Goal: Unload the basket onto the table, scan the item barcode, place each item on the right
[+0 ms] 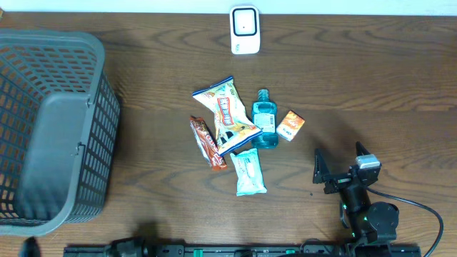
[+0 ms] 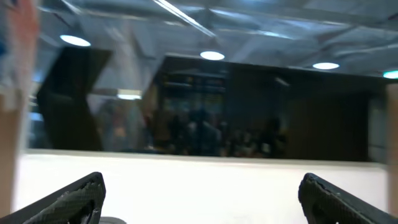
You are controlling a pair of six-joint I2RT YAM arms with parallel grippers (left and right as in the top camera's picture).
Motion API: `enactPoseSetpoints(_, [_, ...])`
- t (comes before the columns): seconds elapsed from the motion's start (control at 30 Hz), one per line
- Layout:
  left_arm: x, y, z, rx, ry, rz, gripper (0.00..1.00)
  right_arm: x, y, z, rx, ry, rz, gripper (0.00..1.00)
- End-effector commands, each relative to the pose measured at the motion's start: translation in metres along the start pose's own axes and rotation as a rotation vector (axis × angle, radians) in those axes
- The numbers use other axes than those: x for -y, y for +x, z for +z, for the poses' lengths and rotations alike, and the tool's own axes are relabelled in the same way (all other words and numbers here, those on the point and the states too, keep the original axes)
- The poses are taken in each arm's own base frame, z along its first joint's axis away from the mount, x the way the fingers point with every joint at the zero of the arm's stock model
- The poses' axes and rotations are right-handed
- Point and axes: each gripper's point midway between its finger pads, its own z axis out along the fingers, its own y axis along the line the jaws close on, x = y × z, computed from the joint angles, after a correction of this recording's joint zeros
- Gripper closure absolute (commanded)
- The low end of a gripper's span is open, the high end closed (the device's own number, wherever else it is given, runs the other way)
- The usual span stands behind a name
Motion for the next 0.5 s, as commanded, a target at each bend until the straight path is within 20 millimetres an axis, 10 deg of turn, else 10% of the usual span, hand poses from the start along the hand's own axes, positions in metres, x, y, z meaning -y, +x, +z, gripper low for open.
enactPoseSetpoints(0.0, [0.009, 0.015, 0.002, -0.036, 0.093, -0.046, 0.01, -0.001, 0.0, 0.0, 0.0, -0.001, -0.009, 0.01])
enactPoseSetpoints(0.47, [0.015, 0.023, -0.016, -0.034, 0.186, -0.09, 0.01, -0.001, 0.0, 0.0, 0.001, -0.001, -0.009, 0.01])
